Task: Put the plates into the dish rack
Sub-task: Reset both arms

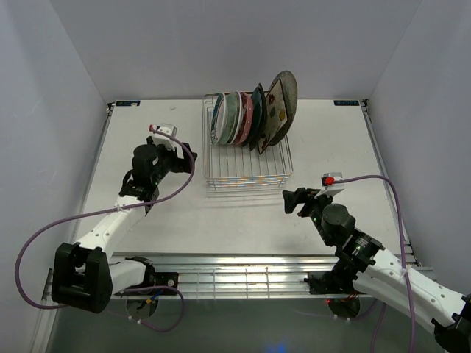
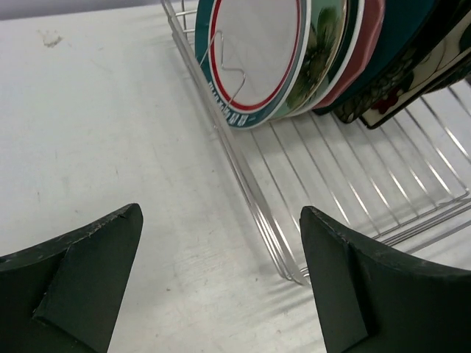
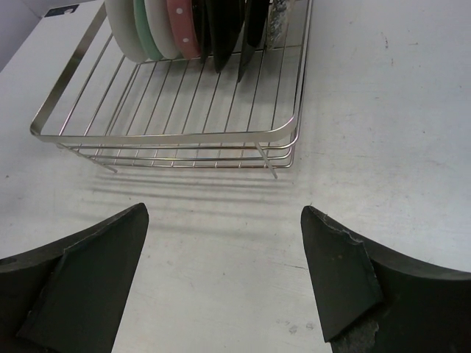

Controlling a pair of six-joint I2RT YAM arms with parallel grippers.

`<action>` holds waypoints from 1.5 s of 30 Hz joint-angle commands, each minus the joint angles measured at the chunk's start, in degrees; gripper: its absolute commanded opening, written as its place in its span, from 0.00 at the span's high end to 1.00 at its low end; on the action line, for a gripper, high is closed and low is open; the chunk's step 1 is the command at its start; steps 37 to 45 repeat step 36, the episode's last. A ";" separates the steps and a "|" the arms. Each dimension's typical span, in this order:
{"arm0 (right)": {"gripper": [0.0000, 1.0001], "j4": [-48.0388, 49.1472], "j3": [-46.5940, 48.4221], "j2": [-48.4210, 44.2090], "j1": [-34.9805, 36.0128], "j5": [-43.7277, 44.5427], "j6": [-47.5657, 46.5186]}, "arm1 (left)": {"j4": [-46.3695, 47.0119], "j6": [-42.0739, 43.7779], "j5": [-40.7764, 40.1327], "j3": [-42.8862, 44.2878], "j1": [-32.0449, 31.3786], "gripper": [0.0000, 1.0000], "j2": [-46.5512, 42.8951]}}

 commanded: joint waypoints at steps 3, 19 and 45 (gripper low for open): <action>0.10 0.05 1.34 0.12 -0.19 4.18 2.39 | 10.23 2.53 -1.79 -5.12 0.36 0.02 -4.83; 0.10 5.94 -5.51 -7.70 -0.10 2.78 -0.86 | 17.70 6.84 0.41 -17.52 0.36 0.02 -21.54; 0.10 7.61 -6.04 -8.23 -0.19 1.20 -2.00 | 17.71 6.58 0.94 -17.52 0.27 0.02 -20.48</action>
